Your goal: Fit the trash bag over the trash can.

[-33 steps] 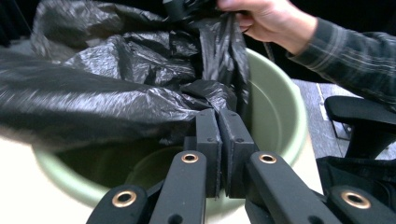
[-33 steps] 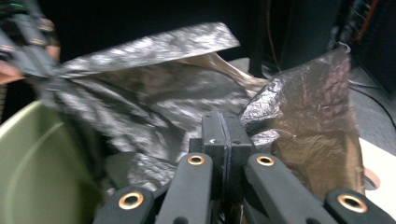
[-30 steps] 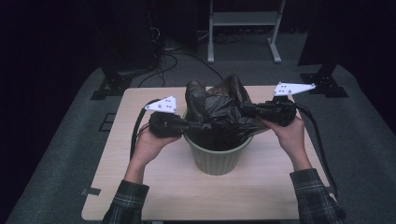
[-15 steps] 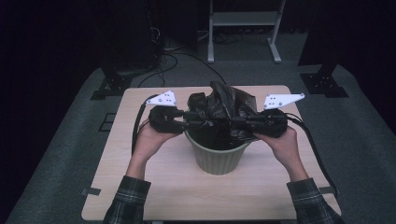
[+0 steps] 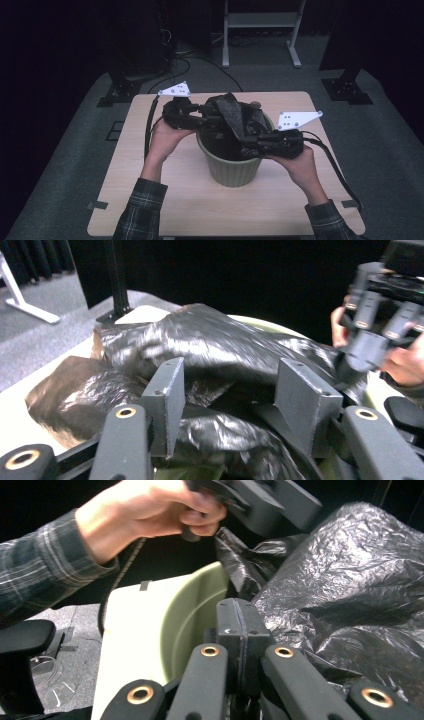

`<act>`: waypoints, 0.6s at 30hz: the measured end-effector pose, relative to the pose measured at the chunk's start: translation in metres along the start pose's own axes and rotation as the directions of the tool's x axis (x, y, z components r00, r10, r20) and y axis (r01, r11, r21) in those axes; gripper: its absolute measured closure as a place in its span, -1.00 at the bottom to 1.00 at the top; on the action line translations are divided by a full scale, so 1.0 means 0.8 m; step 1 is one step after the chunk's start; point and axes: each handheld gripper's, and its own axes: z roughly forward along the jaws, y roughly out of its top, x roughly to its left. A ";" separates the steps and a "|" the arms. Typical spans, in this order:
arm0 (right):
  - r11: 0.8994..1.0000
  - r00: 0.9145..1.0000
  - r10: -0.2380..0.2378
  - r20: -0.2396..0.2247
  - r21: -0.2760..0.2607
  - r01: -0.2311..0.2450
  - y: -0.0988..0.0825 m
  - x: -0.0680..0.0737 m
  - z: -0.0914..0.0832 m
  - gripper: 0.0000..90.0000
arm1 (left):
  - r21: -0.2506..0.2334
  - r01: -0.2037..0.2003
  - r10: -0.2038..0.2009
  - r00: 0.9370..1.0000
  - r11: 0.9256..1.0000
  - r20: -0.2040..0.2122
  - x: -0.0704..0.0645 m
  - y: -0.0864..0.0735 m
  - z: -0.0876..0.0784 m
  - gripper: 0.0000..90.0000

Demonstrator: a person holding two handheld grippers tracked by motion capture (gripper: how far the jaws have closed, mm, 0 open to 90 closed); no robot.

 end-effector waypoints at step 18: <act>0.998 0.999 -0.044 -0.021 -0.038 0.044 -0.005 0.025 -0.016 1.00 | -0.005 0.020 -0.019 0.999 1.000 0.051 0.011 -0.002 0.009 0.00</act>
